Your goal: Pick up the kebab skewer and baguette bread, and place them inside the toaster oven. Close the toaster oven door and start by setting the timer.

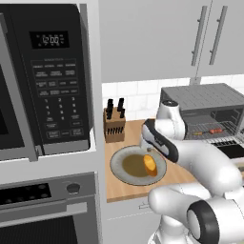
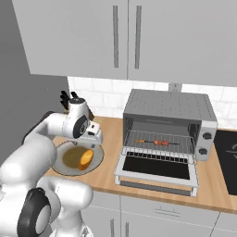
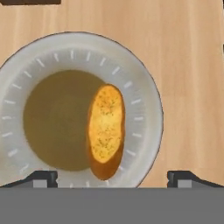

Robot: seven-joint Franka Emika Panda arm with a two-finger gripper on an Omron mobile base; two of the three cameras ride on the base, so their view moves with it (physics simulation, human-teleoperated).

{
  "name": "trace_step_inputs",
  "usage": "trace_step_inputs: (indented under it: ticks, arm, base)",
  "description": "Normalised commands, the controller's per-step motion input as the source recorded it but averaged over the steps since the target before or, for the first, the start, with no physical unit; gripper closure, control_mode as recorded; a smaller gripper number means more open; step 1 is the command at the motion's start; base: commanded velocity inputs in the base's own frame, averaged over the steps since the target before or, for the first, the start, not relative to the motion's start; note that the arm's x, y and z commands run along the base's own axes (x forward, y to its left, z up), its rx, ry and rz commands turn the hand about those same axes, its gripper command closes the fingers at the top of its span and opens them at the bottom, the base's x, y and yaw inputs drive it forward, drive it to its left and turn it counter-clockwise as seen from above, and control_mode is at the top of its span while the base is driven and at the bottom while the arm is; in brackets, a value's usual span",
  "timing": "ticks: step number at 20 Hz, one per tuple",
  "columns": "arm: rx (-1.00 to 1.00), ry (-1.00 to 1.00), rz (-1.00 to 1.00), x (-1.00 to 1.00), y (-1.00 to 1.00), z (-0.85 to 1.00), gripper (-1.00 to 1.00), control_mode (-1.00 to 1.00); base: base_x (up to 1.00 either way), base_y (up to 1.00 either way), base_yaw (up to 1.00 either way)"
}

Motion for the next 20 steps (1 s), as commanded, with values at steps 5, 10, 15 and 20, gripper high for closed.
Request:
trace_step_inputs:
  ticks: [5, 10, 15, 20]
  arm:
    - [-0.04, 0.00, 0.04, 0.28, 0.06, -0.53, -1.00, -1.00]
    - [0.00, 0.01, 0.01, 0.33, 0.00, -0.49, -1.00, -1.00]
    - [0.00, 0.00, 0.00, 0.12, 0.02, -0.52, -1.00, -1.00]
    - [0.00, 0.00, 0.00, 0.08, 0.02, -0.31, -1.00, -1.00]
  base:
    - [0.00, 0.00, 0.00]
    - [0.00, 0.00, 0.00]
    - [0.00, 0.00, 0.00]
    - [0.00, 0.00, 0.00]
